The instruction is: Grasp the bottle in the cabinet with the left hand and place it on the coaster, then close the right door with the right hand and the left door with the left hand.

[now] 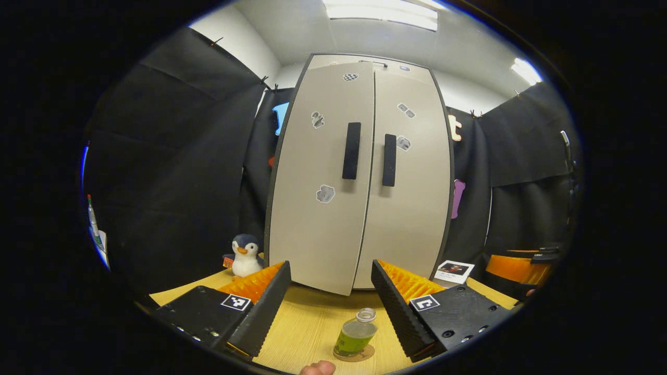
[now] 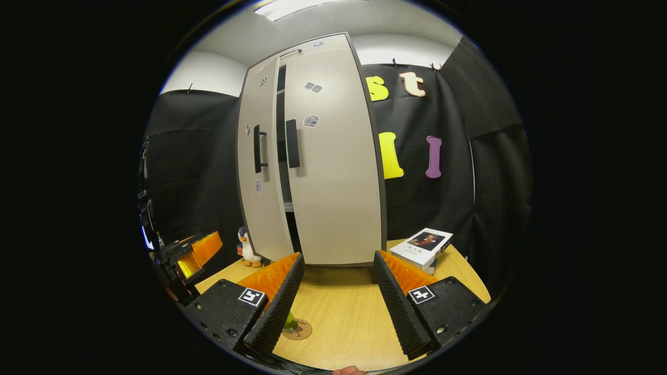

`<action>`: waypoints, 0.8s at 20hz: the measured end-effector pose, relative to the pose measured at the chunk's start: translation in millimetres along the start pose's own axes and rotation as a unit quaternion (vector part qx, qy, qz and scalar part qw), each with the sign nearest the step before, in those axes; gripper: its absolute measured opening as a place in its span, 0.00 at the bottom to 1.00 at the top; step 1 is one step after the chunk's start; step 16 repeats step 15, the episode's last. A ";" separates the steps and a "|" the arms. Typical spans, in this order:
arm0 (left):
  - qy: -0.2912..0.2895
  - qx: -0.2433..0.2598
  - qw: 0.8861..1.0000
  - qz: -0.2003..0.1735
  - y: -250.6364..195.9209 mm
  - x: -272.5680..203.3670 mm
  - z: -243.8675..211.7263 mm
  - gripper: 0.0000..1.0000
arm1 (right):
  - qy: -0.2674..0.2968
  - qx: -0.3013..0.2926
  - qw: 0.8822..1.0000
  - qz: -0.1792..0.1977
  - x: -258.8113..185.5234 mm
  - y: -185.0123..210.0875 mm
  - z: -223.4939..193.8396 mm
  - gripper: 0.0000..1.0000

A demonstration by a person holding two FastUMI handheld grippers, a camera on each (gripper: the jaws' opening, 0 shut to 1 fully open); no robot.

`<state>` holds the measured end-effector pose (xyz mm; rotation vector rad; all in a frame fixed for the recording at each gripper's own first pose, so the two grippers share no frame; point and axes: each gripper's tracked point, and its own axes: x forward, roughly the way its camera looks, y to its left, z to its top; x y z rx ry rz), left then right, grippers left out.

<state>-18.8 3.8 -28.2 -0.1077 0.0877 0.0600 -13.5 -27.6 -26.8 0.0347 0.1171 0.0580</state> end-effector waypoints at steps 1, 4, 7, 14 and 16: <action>0.001 0.001 1.000 -0.001 -0.4 0.6 -0.1 0.95 | 0.000 0.000 1.000 0.000 0.4 -0.5 0.0 0.82; 0.002 0.001 1.000 0.000 -0.3 0.9 -1.7 0.95 | 0.000 0.004 1.000 -0.003 -0.1 -2.0 -0.8 0.82; 0.003 -0.002 1.000 -0.002 -2.0 0.2 -2.7 0.95 | 0.002 0.007 1.000 -0.004 0.3 -4.3 -2.2 0.82; 0.007 -0.001 1.000 0.002 0.5 2.4 -5.1 0.95 | 0.007 0.013 1.000 -0.003 0.5 -4.8 -4.8 0.82; 0.006 0.000 1.000 0.003 1.5 2.9 -5.2 0.95 | 0.006 0.013 1.000 -0.004 -0.2 -5.5 -5.2 0.82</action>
